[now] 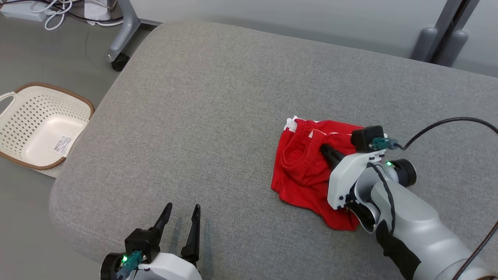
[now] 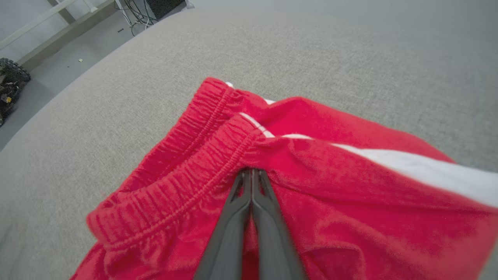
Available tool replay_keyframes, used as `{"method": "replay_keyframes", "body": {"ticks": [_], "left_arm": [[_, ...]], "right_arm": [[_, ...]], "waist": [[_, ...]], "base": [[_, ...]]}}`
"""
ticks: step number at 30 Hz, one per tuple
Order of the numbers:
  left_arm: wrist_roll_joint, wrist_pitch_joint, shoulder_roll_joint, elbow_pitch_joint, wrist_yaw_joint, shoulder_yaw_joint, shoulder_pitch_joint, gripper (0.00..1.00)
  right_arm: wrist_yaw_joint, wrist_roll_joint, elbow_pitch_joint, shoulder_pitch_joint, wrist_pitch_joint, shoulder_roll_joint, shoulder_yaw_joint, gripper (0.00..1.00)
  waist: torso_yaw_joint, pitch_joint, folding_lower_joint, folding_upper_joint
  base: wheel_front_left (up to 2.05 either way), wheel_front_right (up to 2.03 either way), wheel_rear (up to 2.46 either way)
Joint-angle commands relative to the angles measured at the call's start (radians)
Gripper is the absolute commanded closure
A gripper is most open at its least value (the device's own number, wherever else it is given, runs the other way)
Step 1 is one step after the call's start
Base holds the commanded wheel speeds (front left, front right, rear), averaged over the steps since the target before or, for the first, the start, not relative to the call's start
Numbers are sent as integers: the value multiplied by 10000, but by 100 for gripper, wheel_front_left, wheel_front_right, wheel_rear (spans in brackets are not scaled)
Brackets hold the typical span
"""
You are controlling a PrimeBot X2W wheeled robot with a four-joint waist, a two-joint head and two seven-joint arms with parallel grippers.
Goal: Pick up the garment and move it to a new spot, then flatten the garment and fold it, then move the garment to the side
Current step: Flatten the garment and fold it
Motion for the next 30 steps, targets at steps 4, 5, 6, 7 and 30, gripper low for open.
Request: {"method": "replay_keyframes", "body": {"ticks": [4,5,6,7,30], "left_arm": [[-53,-13,39,-91,66,-21,-128,0],[-80,-12,39,-96,69,-60,-132,0],[-110,-13,40,-91,64,-96,-147,0],[-140,-13,40,-94,69,-156,-168,0],[-292,-13,41,-447,317,-389,-640,0]], "right_arm": [[0,-39,-58,-382,-634,-58,16,100],[0,-54,-60,-452,-715,-58,36,100],[0,-62,-67,-529,-775,-56,45,100],[0,-89,-57,-619,-825,-56,72,100],[0,-1120,254,-1433,-1394,-331,-449,0]], "waist": [[4,39,0,0],[8,46,0,0],[15,55,0,0],[34,74,0,0],[-102,258,0,0]], "base": [[0,0,0],[0,0,0],[0,0,0],[0,0,0],[0,0,0]]}}
